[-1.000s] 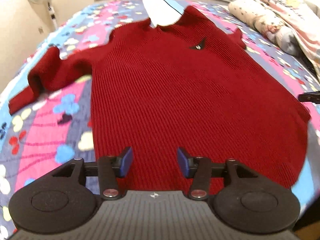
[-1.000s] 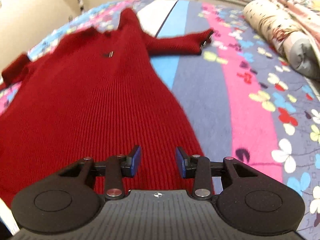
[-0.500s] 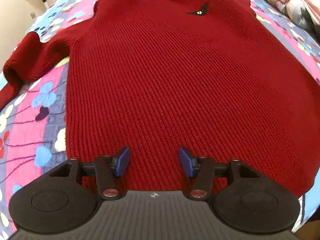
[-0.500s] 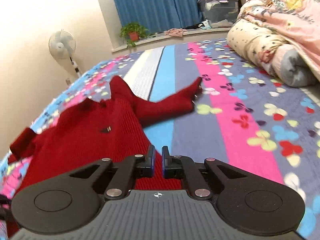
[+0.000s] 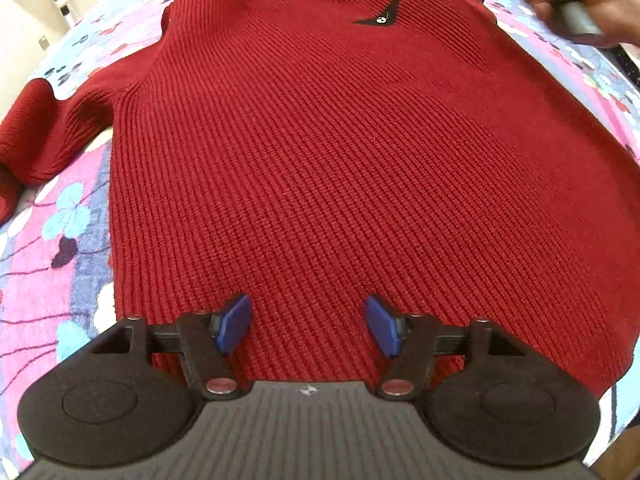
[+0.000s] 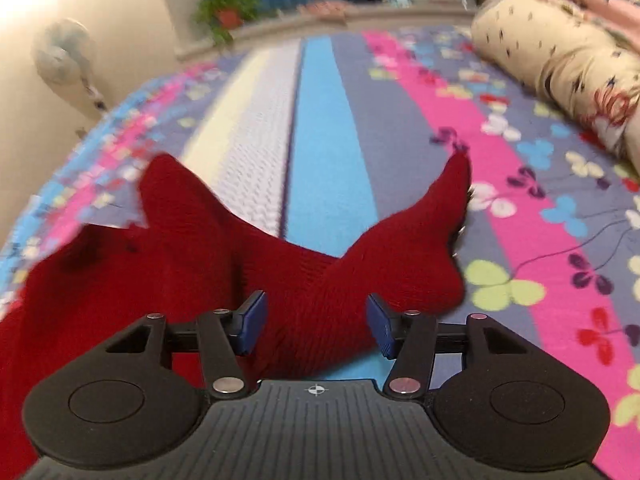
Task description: Fold small clothes
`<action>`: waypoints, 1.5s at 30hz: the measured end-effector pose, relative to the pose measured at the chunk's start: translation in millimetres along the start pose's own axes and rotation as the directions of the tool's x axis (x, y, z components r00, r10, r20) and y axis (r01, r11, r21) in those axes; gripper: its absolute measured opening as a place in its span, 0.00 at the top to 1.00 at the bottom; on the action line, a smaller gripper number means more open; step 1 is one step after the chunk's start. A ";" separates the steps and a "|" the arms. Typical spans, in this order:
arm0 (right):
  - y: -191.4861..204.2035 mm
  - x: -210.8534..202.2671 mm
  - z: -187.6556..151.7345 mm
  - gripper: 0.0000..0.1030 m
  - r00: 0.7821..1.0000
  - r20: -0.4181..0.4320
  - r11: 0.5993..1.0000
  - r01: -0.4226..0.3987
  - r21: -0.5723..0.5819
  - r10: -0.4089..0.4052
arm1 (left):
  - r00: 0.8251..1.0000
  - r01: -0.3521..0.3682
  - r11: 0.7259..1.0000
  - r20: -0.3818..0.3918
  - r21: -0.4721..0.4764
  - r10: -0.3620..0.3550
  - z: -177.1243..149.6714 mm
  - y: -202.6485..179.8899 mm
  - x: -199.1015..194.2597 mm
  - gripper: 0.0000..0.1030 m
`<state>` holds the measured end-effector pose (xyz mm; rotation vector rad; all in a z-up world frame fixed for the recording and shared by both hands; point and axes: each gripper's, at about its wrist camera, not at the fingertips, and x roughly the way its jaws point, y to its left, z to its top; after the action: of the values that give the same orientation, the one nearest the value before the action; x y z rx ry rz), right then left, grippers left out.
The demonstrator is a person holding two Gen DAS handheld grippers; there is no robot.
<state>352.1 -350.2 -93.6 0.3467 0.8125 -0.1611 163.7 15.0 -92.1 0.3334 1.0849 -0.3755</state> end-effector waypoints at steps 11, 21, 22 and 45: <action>-46.4 1.8 41.1 0.90 0.876 0.317 0.928 0.371 0.043 -0.365 | 1.000 0.004 0.999 0.000 0.034 -0.004 4.8 -1.6 5.6 0.26; -272.1 -1.3 -54.0 0.77 0.926 0.157 0.812 0.207 0.546 -0.342 | 1.000 -0.024 0.998 0.002 0.051 0.024 6.4 -7.7 8.3 0.24; -274.1 -3.0 -54.6 0.76 0.918 0.170 0.821 0.223 0.526 -0.358 | 1.000 -0.026 0.998 0.002 0.051 0.026 6.1 -7.6 8.6 0.24; -321.7 -25.5 -19.5 1.00 0.894 0.054 0.733 0.329 0.596 -0.445 | 1.000 -0.030 0.997 0.004 0.066 0.030 4.8 -5.3 6.4 0.22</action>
<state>234.0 -642.6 -164.8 0.7187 0.6162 -0.8441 167.7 7.3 -96.2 0.4073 1.0653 -0.3857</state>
